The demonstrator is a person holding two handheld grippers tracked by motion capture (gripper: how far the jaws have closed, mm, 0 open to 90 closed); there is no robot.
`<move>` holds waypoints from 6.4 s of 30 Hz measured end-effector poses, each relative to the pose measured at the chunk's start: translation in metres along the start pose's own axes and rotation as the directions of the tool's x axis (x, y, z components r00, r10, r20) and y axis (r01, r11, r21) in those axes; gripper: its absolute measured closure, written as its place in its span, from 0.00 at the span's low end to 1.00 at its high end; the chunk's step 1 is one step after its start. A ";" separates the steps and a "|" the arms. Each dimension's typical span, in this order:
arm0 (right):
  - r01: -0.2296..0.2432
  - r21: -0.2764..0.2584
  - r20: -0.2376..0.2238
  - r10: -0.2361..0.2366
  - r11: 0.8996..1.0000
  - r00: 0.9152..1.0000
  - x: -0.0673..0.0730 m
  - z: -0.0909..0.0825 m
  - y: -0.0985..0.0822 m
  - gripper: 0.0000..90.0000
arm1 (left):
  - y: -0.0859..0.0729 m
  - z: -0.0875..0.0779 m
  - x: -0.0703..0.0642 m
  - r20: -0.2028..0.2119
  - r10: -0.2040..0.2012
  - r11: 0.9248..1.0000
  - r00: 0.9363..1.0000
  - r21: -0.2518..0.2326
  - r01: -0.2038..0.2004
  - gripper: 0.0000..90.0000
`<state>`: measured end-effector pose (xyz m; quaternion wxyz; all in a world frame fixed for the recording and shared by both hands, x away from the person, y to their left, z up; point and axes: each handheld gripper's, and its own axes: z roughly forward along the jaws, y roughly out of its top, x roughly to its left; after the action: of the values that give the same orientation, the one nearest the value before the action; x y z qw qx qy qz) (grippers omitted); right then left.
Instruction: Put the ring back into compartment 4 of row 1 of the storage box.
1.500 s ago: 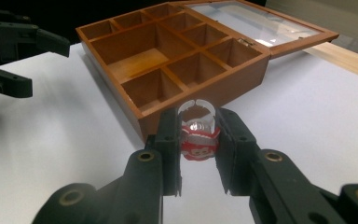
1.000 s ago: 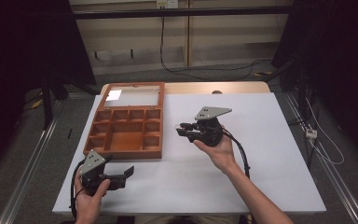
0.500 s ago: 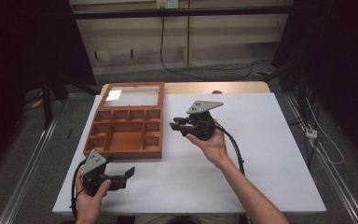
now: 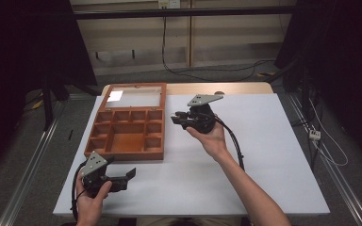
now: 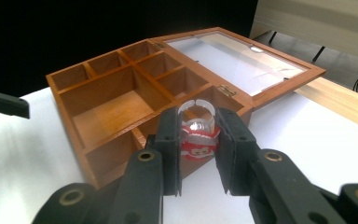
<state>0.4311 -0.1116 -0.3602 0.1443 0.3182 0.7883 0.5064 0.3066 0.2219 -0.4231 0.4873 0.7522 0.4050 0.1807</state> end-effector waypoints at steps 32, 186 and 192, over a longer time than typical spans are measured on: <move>0.003 0.011 -0.018 -0.003 1.000 1.000 -0.008 0.048 0.020 0.80 | -0.001 0.002 -0.001 0.001 0.009 1.000 1.000 0.014 -0.009 0.06; -0.094 0.107 0.217 0.069 0.990 0.974 -0.032 0.069 -0.015 0.08 | -0.001 0.000 0.002 -0.009 -0.001 1.000 1.000 0.015 0.001 0.06; -0.094 0.105 0.240 0.066 0.990 0.969 -0.031 0.059 -0.022 0.08 | -0.002 0.000 0.002 -0.006 -0.001 1.000 1.000 0.016 0.002 0.06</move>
<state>0.4786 -0.0963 -0.4093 0.1978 0.4154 0.7800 0.4241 0.3072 0.2238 -0.4247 0.4802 0.7553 0.4084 0.1792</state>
